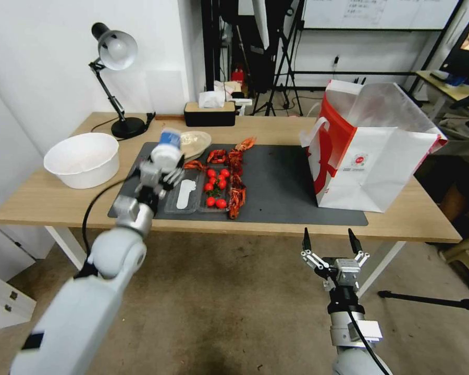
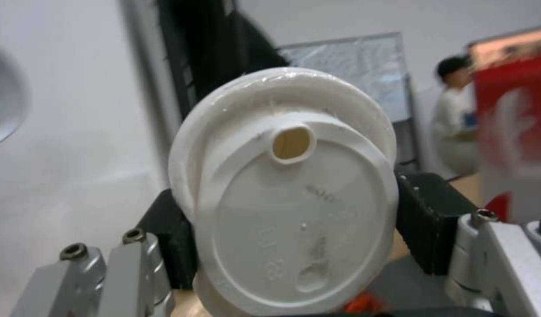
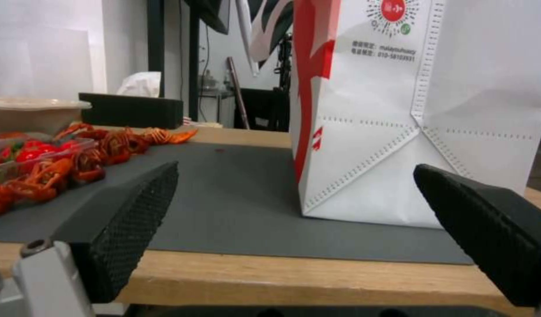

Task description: Pick up the trash from the table and place it into the takeout bag.

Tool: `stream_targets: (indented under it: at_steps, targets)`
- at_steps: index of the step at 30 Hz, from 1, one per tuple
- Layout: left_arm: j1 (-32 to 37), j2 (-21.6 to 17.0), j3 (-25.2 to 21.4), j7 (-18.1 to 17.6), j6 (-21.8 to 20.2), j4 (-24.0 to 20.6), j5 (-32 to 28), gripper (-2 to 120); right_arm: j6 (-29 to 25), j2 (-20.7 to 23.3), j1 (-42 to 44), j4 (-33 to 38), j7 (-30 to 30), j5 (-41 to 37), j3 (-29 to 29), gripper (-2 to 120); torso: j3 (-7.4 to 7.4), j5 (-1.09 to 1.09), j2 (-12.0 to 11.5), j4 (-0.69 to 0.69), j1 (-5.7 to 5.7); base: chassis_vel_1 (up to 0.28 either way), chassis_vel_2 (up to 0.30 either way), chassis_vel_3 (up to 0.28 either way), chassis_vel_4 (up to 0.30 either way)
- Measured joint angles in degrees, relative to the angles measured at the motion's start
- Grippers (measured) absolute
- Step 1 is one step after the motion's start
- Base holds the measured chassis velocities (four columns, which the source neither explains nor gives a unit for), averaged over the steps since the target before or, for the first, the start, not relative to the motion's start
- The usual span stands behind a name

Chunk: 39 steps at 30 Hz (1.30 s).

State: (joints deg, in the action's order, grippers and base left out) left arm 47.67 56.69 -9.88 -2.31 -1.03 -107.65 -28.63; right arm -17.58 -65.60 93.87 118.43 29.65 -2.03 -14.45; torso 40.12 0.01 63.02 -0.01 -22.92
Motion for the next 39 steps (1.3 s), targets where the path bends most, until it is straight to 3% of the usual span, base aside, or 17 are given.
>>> stream_targets:
  at_steps: [2, 4, 5, 7, 9, 14, 17, 23, 26, 31, 39]
  targets:
    - [-3.0, -1.13, 2.69, 0.61, 0.36, 0.23, -2.8, 65, 0.04, 0.0, -0.05, 0.0, 0.01, -0.01, -0.03, 100, 0.0, 0.01, 0.0, 0.0, 0.0, 0.0, 0.0, 0.0, 0.0]
    - [-9.45, -2.5, 8.69, 1.78, 1.18, 1.39, -7.95, 65, 0.22, 0.15, -0.38, 0.0, 0.02, -0.03, -0.19, 100, 0.0, -0.02, 0.0, 0.01, 0.0, 0.0, 0.0, 0.0, 0.0]
    - [-9.45, -2.5, 8.69, 1.78, 1.18, 1.39, -7.95, 65, 0.22, 0.15, -0.38, 0.0, 0.02, -0.03, -0.19, 100, 0.0, -0.02, 0.0, 0.01, 0.0, 0.0, 0.0, 0.0, 0.0]
    - [-16.31, -2.77, 15.24, 2.81, 1.97, 2.97, -12.81, 65, 0.39, 0.34, -0.88, -0.03, 0.02, -0.1, -0.23, 100, 0.01, -0.02, -0.01, 0.01, -0.01, 0.0, 0.0, 0.0, 0.0]
    - [-22.31, -1.91, 20.0, 3.77, 2.51, 4.7, -16.5, 65, 0.56, 0.42, -1.3, -0.14, 0.02, -0.15, -0.25, 100, 0.0, 0.02, -0.01, 0.02, 0.0, 0.0, 0.0, 0.0, 0.0]
    - [-29.24, 0.78, 25.43, 4.6, 2.83, 7.52, -20.11, 65, 0.8, 0.66, -1.65, -0.26, 0.02, -0.19, -0.26, 100, 0.0, 0.01, -0.01, 0.01, 0.0, 0.0, 0.0, 0.0, 0.0]
    - [-35.66, 4.51, 30.73, 4.76, 2.86, 11.11, -23.06, 65, 0.91, 1.19, -1.93, -0.6, 0.06, -0.23, -0.34, 100, 0.0, 0.0, -0.01, -0.01, -0.01, 0.0, 0.0, 0.0, 0.0]
    - [-42.72, 10.42, 36.17, 4.76, 2.9, 16.68, -24.96, 65, 0.91, 1.59, -2.32, -1.12, 0.12, -0.31, -0.45, 100, 0.0, 0.0, -0.01, 0.01, 0.0, 0.0, 0.0, 0.0, 0.0]
    - [-47.32, 16.54, 40.02, 5.06, 3.76, 21.93, -26.12, 65, 0.91, 1.73, -2.73, -1.53, 0.14, -0.36, -0.47, 100, 0.0, 0.01, -0.01, -0.01, -0.01, 0.0, 0.0, 0.0, 0.0]
    - [-50.21, 22.14, 43.17, 6.76, 4.85, 27.84, -26.71, 63, 0.85, 1.76, -3.13, -1.97, 0.18, -0.43, -0.48, 100, -0.01, 0.0, 0.0, 0.01, -0.01, 0.0, 0.0, 0.0, 0.0]
    - [-51.74, 27.59, 45.93, 9.24, 5.99, 36.56, -27.72, 63, 0.53, 1.75, -3.23, -2.5, 0.25, -0.52, -0.58, 100, -0.01, 0.0, 0.0, 0.01, -0.01, 0.0, 0.0, 0.0, 0.0]
